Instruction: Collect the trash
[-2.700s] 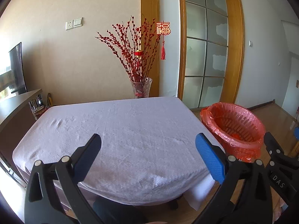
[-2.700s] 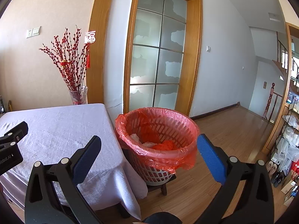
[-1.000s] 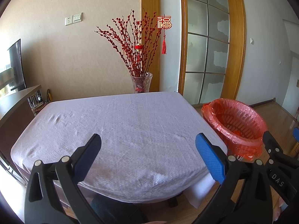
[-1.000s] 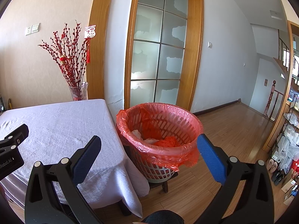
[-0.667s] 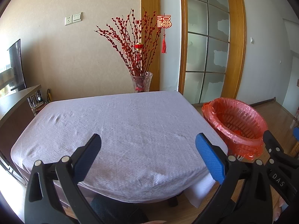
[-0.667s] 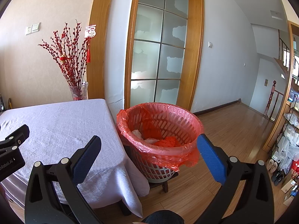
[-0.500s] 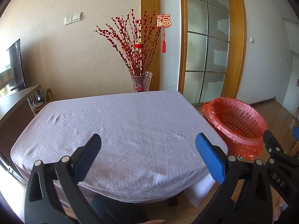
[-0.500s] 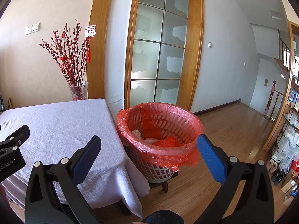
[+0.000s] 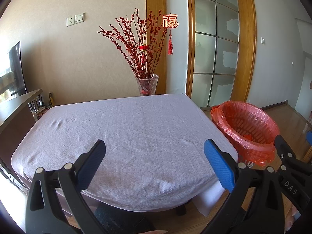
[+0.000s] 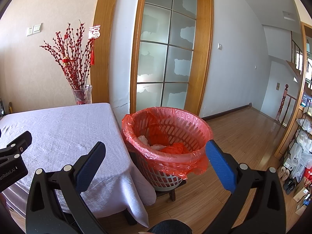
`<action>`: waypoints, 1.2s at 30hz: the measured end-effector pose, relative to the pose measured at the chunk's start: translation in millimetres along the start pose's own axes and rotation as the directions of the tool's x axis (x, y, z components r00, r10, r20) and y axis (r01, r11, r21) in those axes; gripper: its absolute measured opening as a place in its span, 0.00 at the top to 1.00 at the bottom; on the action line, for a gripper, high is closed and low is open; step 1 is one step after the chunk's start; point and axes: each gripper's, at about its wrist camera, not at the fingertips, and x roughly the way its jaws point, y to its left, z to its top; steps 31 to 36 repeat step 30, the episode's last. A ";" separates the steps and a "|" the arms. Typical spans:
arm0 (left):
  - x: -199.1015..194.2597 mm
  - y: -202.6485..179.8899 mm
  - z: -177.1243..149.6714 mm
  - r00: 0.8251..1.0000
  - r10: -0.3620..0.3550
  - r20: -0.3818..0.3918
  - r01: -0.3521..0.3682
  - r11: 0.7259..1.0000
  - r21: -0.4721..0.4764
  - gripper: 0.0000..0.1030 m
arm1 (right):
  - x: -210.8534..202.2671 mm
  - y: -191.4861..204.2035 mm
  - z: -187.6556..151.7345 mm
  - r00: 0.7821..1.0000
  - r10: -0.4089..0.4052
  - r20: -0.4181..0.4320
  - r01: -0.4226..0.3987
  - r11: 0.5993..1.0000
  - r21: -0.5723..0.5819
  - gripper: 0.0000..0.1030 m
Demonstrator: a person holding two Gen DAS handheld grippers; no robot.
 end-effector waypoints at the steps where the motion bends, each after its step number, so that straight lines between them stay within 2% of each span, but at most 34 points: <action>1: 0.0 0.3 -0.6 1.000 0.000 0.000 0.000 1.000 0.001 0.04 | -0.2 0.2 -0.2 1.000 0.000 0.000 0.000 1.000 0.000 0.02; 36: 4.9 -2.2 2.3 1.000 0.005 -0.024 -0.005 1.000 0.000 0.04 | 1.2 -1.2 -2.2 1.000 0.004 -0.008 -0.004 1.000 -0.002 0.02</action>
